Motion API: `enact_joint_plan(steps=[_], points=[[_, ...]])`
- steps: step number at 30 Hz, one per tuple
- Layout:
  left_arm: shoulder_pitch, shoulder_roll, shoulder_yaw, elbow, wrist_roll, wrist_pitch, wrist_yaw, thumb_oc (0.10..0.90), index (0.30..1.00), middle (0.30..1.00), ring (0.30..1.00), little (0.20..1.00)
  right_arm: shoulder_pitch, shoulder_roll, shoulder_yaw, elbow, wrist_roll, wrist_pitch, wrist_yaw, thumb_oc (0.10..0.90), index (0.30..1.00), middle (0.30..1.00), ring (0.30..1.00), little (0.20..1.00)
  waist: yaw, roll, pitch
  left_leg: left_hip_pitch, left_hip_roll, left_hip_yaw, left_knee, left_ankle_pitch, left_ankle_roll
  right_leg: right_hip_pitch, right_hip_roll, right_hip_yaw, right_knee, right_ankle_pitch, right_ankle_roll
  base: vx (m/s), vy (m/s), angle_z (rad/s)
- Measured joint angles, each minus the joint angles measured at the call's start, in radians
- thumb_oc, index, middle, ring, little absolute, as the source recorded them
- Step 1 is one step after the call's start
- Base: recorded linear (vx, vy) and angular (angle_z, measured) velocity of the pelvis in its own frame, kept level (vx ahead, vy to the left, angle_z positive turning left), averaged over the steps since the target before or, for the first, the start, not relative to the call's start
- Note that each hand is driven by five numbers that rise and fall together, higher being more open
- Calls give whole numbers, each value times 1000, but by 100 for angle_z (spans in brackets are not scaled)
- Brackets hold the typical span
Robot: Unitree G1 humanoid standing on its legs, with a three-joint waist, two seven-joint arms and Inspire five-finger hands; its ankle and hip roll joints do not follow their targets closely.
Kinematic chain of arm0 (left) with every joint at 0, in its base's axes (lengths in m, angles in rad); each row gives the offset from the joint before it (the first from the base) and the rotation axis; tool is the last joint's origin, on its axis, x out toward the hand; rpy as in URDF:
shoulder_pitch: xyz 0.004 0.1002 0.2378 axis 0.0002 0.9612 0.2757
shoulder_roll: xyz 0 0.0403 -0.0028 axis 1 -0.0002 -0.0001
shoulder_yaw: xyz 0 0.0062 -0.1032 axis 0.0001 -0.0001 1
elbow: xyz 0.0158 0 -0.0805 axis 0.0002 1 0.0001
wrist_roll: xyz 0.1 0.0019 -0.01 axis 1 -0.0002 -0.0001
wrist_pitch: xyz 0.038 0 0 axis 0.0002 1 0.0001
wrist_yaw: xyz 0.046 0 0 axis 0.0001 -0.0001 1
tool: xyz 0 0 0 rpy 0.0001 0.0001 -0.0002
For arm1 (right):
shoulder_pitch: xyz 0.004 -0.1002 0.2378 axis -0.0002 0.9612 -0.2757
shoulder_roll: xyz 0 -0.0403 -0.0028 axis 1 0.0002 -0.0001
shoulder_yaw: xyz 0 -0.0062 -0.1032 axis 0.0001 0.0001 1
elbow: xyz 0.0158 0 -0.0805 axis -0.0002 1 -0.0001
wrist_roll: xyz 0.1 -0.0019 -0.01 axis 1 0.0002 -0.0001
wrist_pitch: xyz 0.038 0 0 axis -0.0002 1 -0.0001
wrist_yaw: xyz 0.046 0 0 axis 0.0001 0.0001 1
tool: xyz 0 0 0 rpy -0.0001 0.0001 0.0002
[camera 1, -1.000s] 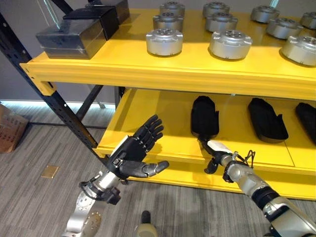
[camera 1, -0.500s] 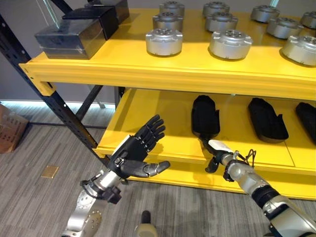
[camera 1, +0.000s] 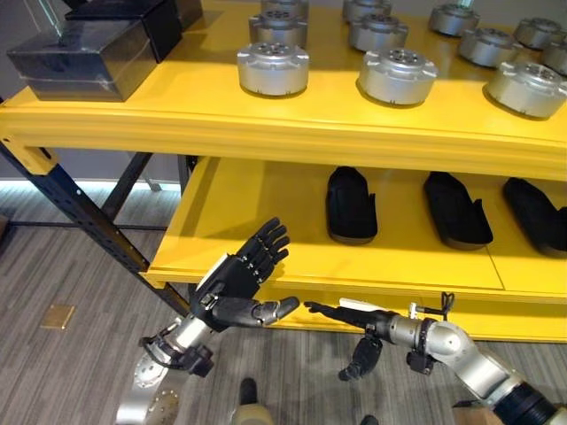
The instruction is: Move parts from the plastic box to the shelf.
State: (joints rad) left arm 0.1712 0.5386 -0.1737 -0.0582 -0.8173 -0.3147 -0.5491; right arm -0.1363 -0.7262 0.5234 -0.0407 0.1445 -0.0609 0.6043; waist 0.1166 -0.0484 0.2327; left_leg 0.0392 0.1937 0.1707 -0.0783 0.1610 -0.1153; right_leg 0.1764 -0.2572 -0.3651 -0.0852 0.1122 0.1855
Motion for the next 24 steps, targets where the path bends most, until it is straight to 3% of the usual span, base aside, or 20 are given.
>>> enact_joint_plan(steps=[5, 9, 11, 14, 15, 17, 19, 23, 24], points=[[0, -3, -1, 0, 0, 0, 1, 900, 1000, 1000, 1000, 1000, 8, 134, -55, -5, 153, -14, 63, 900, 1000, 1000, 1000, 1000, -2, 0, 0, 0, -1, 1, 0, -1, 1, 0, -1, 1, 0, -1, 0, 0, 0, 0], [38, -4, 0, 0, 0, 0, -9, 900, 1000, 1000, 1000, 1000, 103, 140, -87, -48, 192, -24, 44, 900, 1000, 1000, 1000, 1000, 1, 0, 0, 6, -3, 1, 0, -7, 0, 7, -3, -1, 0, -5, 6, 83, -55, 1], [53, -4, -6, 0, 9, 0, -8, 900, 1000, 1000, 1000, 1000, 133, 180, -116, -65, 200, -35, -20, 900, 1000, 1000, 1000, 1000, -8, 1, 0, 18, -2, 11, 0, -12, -1, 12, -3, 6, 0, -8, 8, 53, -74, -11], [58, -10, -10, -1, 56, -12, 8, 900, 1000, 1000, 1000, 1000, 141, 254, -224, -70, 109, -64, -281, 900, 1000, 1000, 1000, 1000, -45, 15, 3, 30, -2, 45, -1, -17, 0, -5, -9, 38, -1, -5, 5, -14, -84, -28], [61, -14, -10, -1, 57, -15, 16, 900, 1000, 1000, 1000, 1000, 145, 255, -247, -71, 107, -66, -313, 900, 1000, 1000, 1000, 1000, -55, 21, 1, 33, -1, 55, -1, -19, -1, -13, -9, 51, -1, -3, 5, -4, -111, -46], [109, -56, 29, -20, 55, -56, 92, 900, 1000, 1000, 1000, 1000, 225, 295, -368, -109, 90, -112, -401, 900, 1000, 1000, 1000, 1000, -117, 59, -1, 37, 7, 96, 0, -22, -1, -40, -4, 90, -1, 6, 8, 24, -188, -52], [109, -99, 51, -20, 56, -85, 147, 900, 1000, 1000, 1000, 1000, 251, 274, -380, -106, 62, -131, -458, 900, 1000, 1000, 1000, 1000, -145, 81, -1, 45, 18, 103, 0, -15, -12, -45, 9, 104, -1, 7, 5, 22, -219, -33], [81, -135, 57, -24, 56, -131, 217, 900, 1000, 1000, 1000, 1000, 263, 260, -385, -99, -58, -158, -612, 900, 1000, 1000, 1000, 1000, -150, 106, -6, 47, 46, 123, 0, -14, -14, -61, 36, 116, -1, 2, -6, -14, -155, -15], [85, -134, 57, -30, 58, -148, 247, 900, 1000, 1000, 1000, 1000, 264, 260, -386, -99, -120, -177, -709, 900, 1000, 1000, 1000, 1000, -147, 116, -7, 47, 54, 127, 0, -21, -3, -70, 44, 127, 0, 0, -8, -18, -125, -18]])
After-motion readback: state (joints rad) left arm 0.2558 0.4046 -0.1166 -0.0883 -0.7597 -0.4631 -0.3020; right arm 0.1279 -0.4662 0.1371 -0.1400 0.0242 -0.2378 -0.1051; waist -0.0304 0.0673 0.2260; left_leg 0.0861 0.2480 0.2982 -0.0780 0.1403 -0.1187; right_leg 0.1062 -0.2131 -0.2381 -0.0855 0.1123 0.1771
